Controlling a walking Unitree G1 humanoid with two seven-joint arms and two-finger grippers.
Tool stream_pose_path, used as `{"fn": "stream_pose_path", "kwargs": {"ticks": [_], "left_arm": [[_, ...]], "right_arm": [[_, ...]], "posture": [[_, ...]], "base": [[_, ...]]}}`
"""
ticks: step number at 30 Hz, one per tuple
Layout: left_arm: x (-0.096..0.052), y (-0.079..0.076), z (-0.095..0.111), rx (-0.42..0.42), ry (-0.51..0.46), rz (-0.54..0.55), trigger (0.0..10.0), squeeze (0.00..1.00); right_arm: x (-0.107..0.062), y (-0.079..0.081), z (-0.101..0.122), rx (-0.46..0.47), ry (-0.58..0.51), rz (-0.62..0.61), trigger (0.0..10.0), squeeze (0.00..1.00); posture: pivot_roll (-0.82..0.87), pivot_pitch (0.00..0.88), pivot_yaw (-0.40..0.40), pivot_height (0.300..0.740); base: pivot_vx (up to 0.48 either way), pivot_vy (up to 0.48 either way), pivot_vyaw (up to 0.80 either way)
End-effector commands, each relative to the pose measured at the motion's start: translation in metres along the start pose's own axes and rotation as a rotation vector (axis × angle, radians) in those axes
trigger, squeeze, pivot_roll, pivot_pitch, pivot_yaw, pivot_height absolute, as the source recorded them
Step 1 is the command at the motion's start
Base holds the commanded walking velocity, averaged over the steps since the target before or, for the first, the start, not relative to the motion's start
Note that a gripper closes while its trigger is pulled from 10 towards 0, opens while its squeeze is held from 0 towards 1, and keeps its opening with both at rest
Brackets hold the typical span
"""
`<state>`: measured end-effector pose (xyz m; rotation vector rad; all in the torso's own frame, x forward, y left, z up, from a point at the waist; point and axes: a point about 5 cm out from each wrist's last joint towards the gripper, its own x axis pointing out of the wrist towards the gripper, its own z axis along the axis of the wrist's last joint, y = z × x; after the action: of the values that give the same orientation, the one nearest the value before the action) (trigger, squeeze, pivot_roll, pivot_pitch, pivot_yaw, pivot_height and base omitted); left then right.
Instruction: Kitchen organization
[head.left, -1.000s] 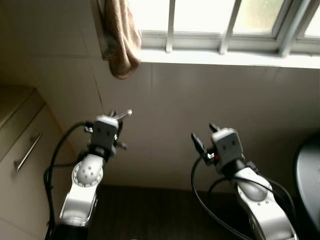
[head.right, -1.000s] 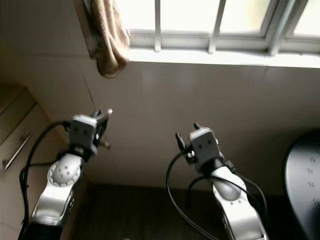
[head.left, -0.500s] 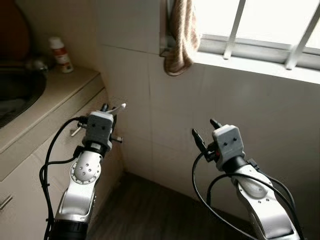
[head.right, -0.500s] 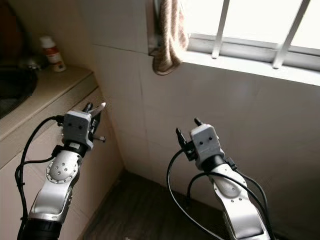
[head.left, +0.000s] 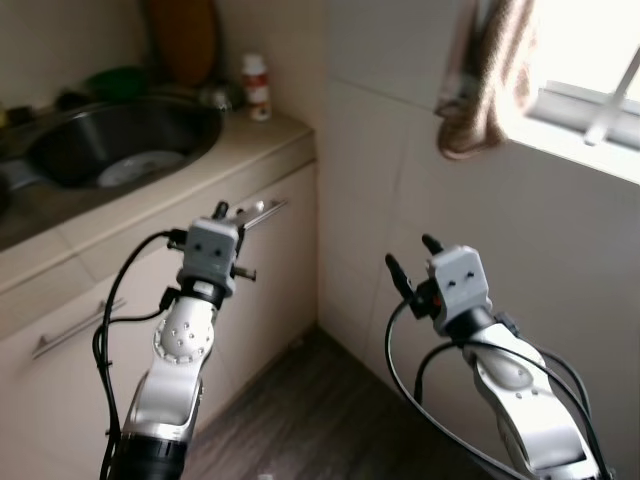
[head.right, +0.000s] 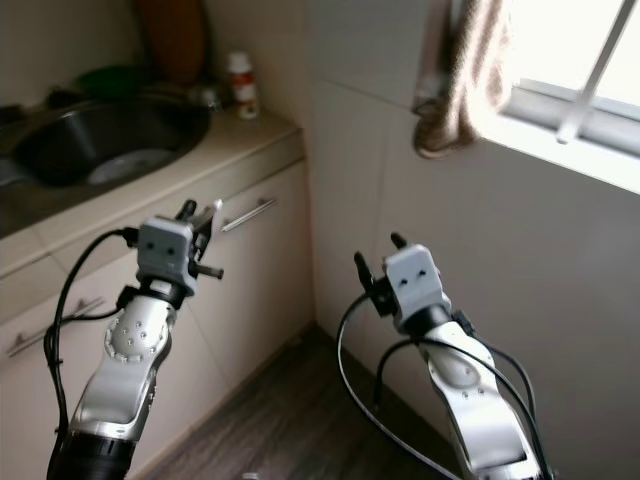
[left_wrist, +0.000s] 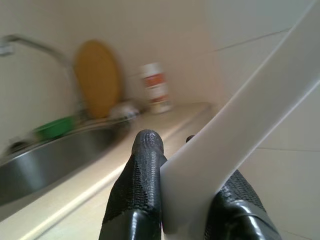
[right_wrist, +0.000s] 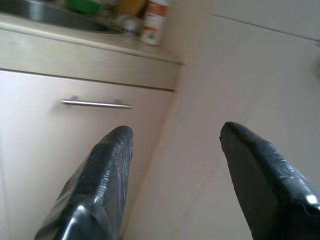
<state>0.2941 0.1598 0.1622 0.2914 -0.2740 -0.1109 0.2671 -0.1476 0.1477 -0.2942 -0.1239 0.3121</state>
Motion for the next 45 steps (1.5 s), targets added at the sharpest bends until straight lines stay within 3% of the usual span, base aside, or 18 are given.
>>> {"fn": "stream_pose_path", "kwargs": {"ticks": [1, 10, 23, 30, 36, 45], "left_arm": [[0.0, 0.006, 0.002, 0.016, -0.01, 0.019, 10.0, 0.0], [0.005, 0.011, 0.012, 0.013, -0.067, 0.053, 10.0, 0.0], [0.006, 0.012, 0.016, -0.018, -0.094, 0.061, 10.0, 0.0], [0.011, 0.01, 0.022, -0.036, -0.126, 0.061, 10.0, 0.0], [0.012, 0.011, 0.026, -0.036, -0.146, 0.06, 10.0, 0.0], [0.015, 0.011, 0.032, -0.044, -0.176, 0.064, 10.0, 0.0]], "right_arm": [[0.003, 0.002, 0.003, 0.006, -0.017, 0.003, 10.0, 0.0], [0.006, -0.004, 0.008, 0.018, -0.061, -0.038, 10.0, 0.0], [0.008, -0.003, 0.009, 0.065, -0.071, -0.042, 10.0, 0.0], [0.015, 0.004, 0.016, -0.038, -0.102, 0.004, 10.0, 0.0], [0.018, 0.0, 0.017, 0.045, -0.107, -0.022, 10.0, 0.0], [0.021, -0.003, 0.021, 0.041, -0.129, -0.023, 10.0, 0.0]], "posture": [[0.02, 0.0, -0.028, 0.74], [0.02, 0.0, -0.028, 0.74], [0.02, 0.0, -0.03, 0.74], [0.02, 0.0, -0.027, 0.74], [0.03, 0.0, -0.029, 0.74], [0.02, 0.0, -0.032, 0.74]], "base": [[0.0, 0.0, 0.8], [0.0, 0.0, 0.8], [0.0, 0.0, 0.0], [0.138, 0.0, 0.46], [0.255, 0.0, 0.53], [0.281, 0.0, 0.0]]}}
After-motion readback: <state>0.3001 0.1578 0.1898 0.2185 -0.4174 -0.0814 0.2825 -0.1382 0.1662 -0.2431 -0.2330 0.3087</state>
